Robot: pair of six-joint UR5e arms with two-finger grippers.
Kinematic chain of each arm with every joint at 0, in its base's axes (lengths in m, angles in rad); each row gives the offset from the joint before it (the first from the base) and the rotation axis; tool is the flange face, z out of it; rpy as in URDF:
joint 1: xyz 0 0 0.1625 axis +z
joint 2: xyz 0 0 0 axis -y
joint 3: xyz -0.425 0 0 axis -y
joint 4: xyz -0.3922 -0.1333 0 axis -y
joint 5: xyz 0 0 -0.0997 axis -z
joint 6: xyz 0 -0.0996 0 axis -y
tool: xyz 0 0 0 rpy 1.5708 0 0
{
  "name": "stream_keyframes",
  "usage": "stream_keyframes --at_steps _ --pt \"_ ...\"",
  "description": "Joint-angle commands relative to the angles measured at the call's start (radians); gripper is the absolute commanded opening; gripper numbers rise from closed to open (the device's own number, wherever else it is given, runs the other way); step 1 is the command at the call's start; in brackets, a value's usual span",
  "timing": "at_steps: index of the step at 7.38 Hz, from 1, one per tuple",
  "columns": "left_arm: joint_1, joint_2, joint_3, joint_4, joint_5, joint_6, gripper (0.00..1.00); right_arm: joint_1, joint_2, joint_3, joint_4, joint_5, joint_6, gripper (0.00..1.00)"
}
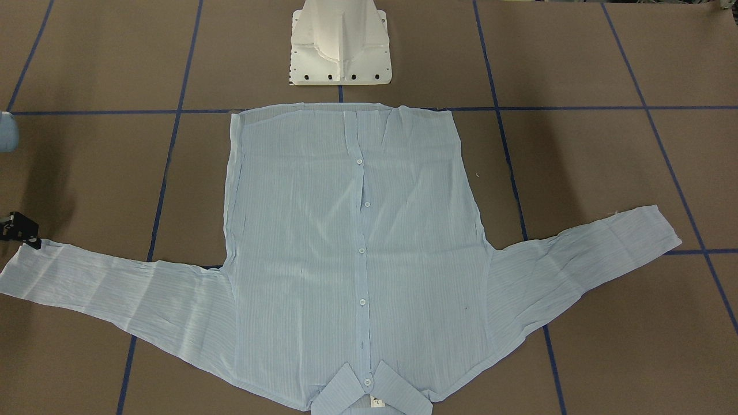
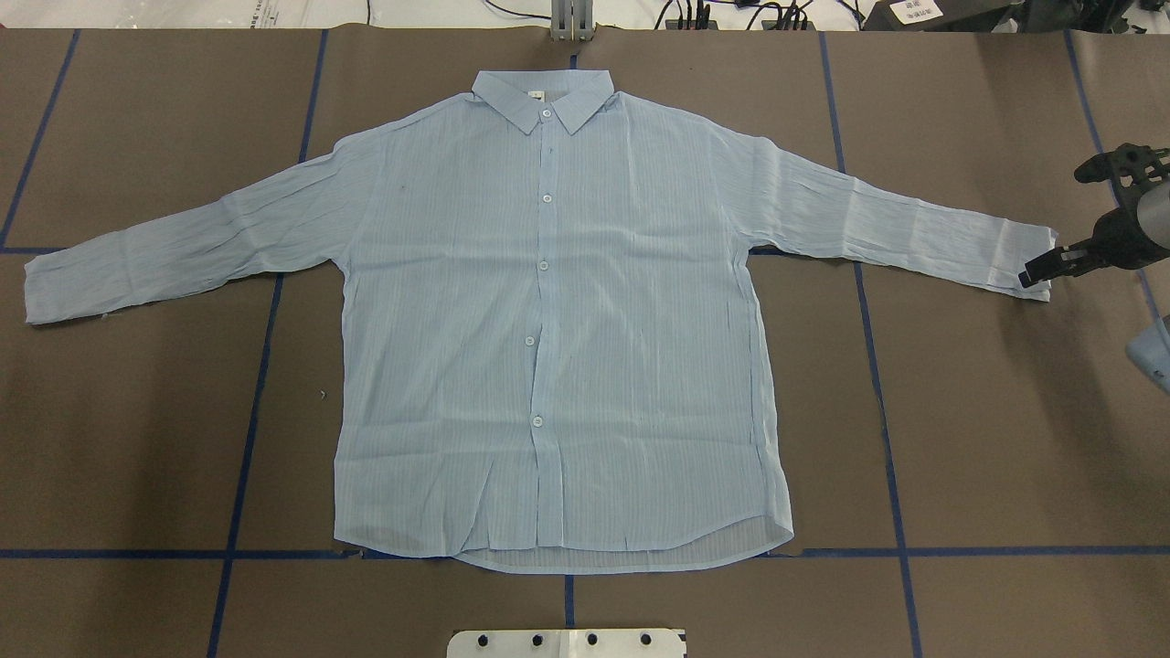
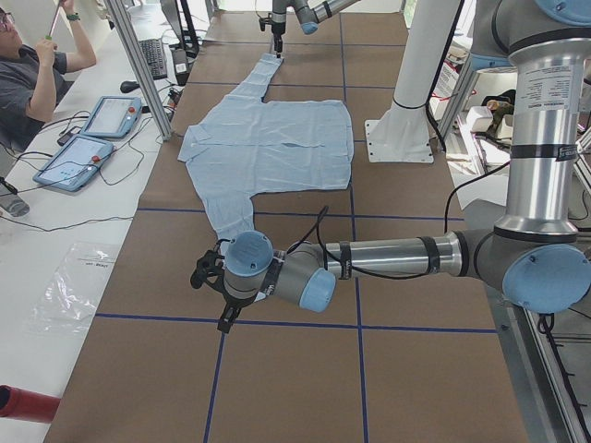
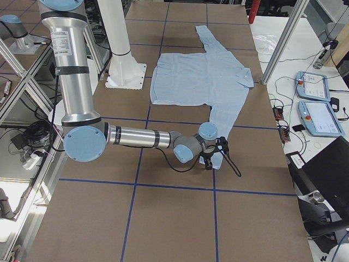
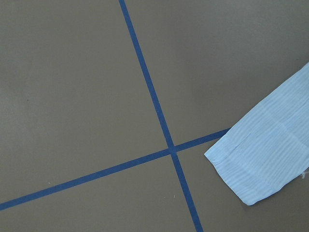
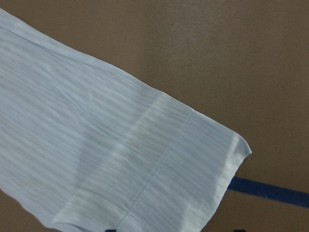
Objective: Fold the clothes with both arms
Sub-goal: 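Lower the right gripper onto the cuff nearest it and grasp it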
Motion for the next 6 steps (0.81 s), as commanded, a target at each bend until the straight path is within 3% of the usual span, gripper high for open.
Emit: stream_keyframes --at_steps 1,4,6 --pt "0.0 0.0 0.0 0.0 0.0 0.0 1.0 -0.003 0.008 0.001 -0.003 0.001 0.0 0.46" --pt "0.0 -0.003 -0.001 0.002 -0.002 -0.003 1.0 -0.005 0.017 0.011 -0.011 0.001 0.0 0.0" --pt "0.0 -0.005 0.0 0.002 -0.002 -0.004 1.0 0.0 0.019 0.028 -0.002 0.009 0.009 0.0"
